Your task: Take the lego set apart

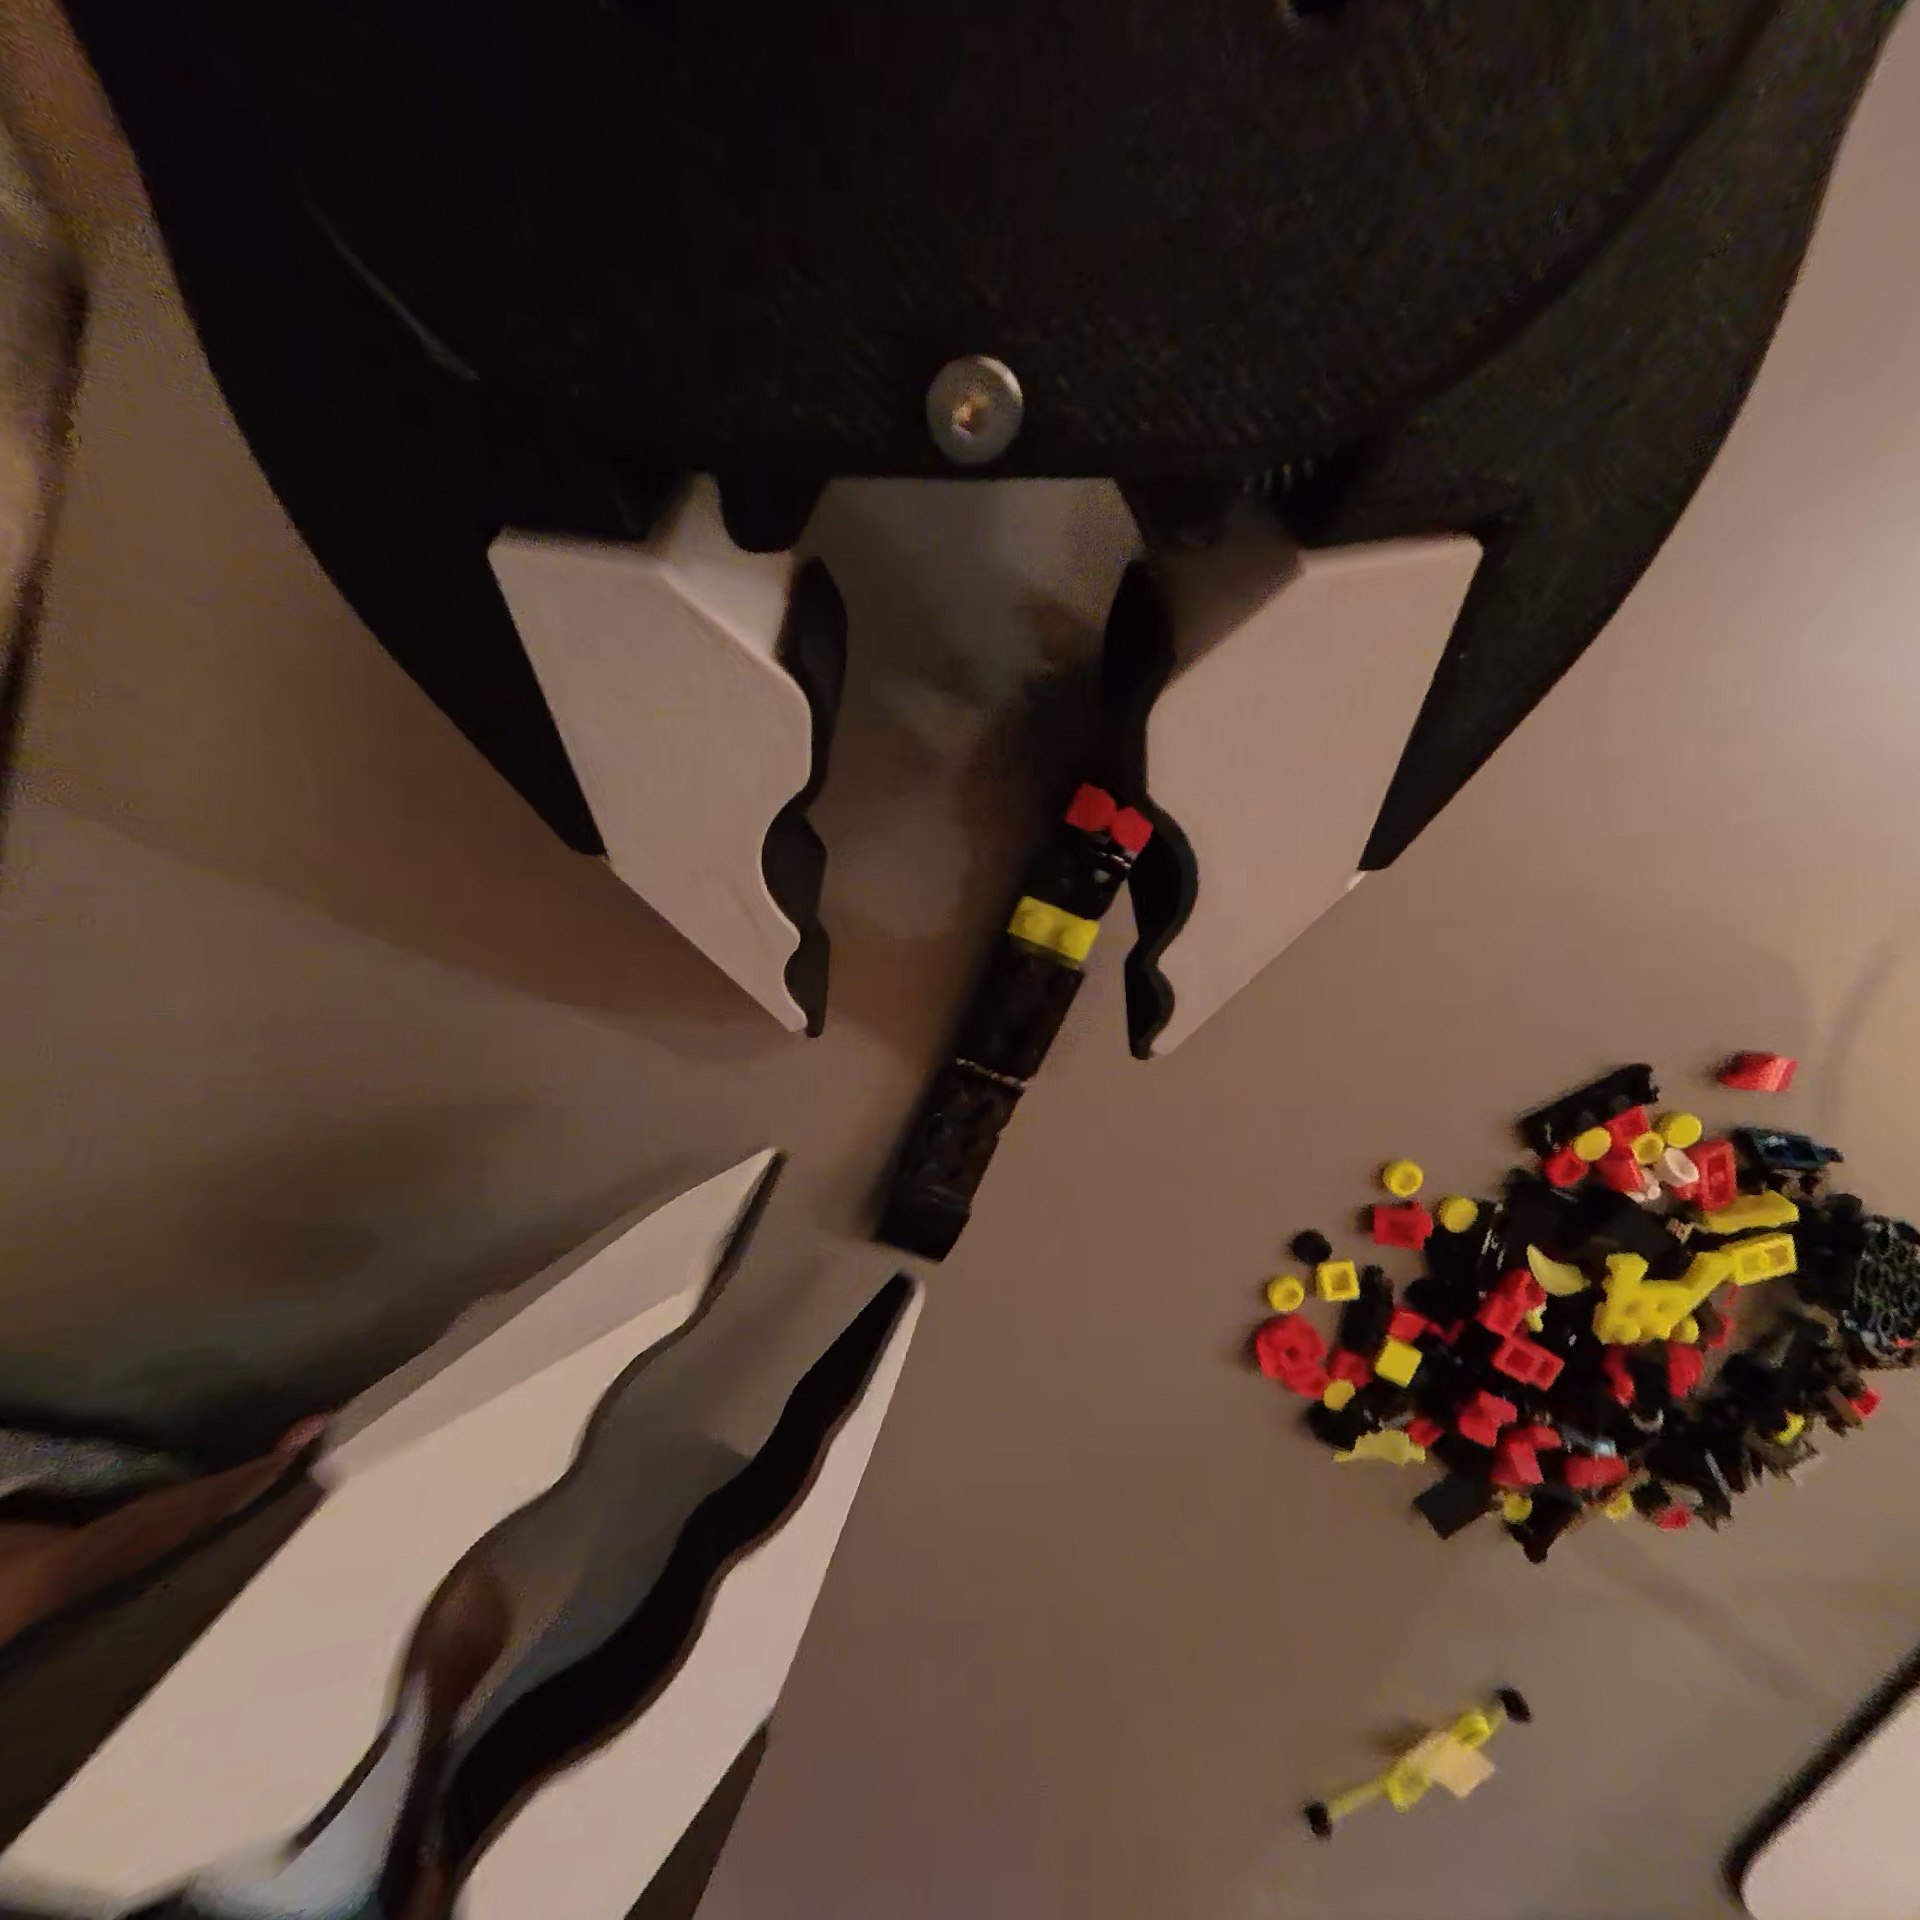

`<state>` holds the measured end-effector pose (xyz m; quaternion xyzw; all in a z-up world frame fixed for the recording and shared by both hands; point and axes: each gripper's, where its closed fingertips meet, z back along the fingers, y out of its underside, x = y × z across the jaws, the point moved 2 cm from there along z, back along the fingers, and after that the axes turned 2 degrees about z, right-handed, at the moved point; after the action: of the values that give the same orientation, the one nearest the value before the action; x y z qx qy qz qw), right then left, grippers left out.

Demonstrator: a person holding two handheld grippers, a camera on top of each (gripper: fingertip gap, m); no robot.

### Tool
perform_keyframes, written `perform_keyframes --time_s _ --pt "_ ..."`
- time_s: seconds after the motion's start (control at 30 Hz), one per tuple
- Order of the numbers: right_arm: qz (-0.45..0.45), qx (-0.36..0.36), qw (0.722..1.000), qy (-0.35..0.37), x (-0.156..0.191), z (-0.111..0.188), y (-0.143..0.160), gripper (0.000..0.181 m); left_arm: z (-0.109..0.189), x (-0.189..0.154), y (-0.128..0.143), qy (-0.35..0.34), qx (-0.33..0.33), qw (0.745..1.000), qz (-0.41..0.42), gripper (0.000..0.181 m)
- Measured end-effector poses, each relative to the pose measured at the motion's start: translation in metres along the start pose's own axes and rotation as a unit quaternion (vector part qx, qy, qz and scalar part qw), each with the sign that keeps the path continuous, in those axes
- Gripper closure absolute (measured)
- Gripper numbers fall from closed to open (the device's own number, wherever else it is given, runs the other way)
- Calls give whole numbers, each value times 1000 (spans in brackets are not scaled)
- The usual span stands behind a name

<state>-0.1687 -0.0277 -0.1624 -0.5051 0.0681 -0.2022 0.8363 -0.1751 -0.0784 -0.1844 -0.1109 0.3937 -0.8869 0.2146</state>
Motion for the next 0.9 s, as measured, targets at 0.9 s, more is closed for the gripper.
perform_keyframes --time_s 0.9 --pt "-174 -180 962 -106 -6 29 -33 157 87 49 -19 278 -229 839 408 164"
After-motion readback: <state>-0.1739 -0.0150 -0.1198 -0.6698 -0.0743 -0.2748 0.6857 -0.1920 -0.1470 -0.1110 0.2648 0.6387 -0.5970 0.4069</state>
